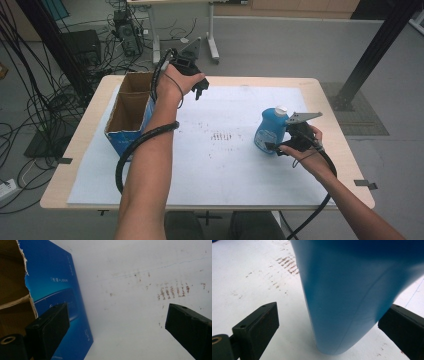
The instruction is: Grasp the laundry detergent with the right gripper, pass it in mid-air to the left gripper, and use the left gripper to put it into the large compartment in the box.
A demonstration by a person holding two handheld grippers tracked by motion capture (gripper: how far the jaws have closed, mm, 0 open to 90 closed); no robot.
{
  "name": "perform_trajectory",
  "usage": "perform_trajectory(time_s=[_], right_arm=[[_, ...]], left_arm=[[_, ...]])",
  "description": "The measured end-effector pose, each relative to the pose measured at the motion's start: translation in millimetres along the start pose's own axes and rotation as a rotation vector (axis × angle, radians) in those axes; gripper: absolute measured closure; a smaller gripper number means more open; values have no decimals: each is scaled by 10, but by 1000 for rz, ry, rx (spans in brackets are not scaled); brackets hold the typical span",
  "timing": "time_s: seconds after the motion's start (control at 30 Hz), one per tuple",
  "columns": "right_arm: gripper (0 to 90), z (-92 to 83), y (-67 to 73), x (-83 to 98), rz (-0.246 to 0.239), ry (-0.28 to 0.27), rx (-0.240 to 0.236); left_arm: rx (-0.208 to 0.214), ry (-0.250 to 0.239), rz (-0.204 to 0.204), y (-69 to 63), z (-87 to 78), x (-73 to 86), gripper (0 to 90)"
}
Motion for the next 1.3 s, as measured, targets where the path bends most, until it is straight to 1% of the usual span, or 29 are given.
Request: perform_trajectory(time_s=[0.2,0.47,0.63,0.87,0.97,1.3], right_arm=[[31,4,4,0,-5,-1,0],[31,6,-4,2,2,-5,1],[31,11,-9,3,-2,-5,-2],[31,7,-13,0,-4,-12,4],[31,11,-12,0,-3,-14,9],[31,19,-18,6,-3,-23,21]], left_arm=[[0,4,0,-3,10,3,60],[-2,0,-1,2,9,7,60],[0,4,5,-6,4,5,60],[0,-2,-3,-8,7,5,60],[0,4,4,-5,8,5,60],[0,6,4,-10,24,8,59]])
Point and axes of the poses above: each handheld gripper's, and its own axes: z roughly forward along the jaws, x roughly out of its underside, y roughly to its left, the point moved 1 cm from there along z, roughly forward along the jaws, and after that the axes turned 2 degrees about -x, right-handed, at the moved point
